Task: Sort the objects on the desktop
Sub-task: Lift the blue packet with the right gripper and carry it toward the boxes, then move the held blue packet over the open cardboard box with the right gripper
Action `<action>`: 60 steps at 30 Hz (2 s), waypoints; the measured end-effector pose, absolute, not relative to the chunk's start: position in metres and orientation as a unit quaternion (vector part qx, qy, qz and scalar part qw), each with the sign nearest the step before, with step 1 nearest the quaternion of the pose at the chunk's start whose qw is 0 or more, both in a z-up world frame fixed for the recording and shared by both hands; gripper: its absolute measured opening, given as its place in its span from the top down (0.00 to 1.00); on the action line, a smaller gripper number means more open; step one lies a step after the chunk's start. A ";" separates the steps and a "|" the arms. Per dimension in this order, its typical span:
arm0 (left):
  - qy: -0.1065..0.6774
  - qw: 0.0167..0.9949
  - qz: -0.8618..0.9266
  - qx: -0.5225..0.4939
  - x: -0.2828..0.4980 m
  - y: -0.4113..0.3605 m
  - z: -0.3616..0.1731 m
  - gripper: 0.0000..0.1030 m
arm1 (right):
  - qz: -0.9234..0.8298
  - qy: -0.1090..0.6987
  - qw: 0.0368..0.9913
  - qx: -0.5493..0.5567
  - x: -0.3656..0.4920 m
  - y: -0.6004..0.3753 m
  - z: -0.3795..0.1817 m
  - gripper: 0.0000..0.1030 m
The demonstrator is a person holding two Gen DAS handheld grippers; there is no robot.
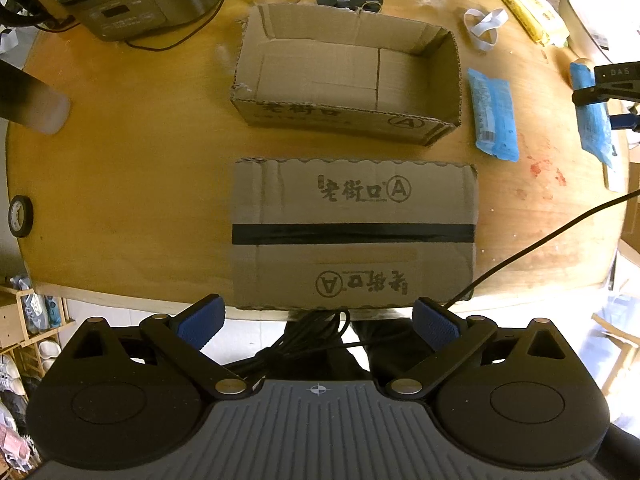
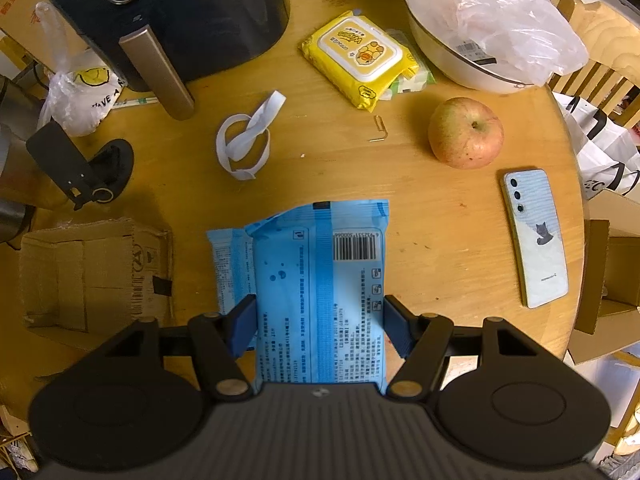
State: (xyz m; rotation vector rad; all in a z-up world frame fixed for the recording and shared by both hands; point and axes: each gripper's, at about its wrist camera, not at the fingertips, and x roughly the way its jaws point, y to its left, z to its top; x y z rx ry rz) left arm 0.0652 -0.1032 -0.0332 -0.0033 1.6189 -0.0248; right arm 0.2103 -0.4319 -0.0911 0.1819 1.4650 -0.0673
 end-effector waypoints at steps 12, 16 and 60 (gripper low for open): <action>0.723 0.691 -0.014 -0.002 0.067 -0.088 -0.035 0.00 | -0.029 0.666 0.740 0.087 0.212 -0.407 -0.091 0.37; 0.722 0.692 -0.013 -0.004 0.067 -0.080 -0.035 0.00 | -0.028 0.667 0.740 0.084 0.213 -0.397 -0.091 0.37; 0.710 0.704 -0.005 -0.004 0.071 -0.002 -0.042 0.00 | -0.023 0.659 0.747 0.084 0.225 -0.299 -0.093 0.36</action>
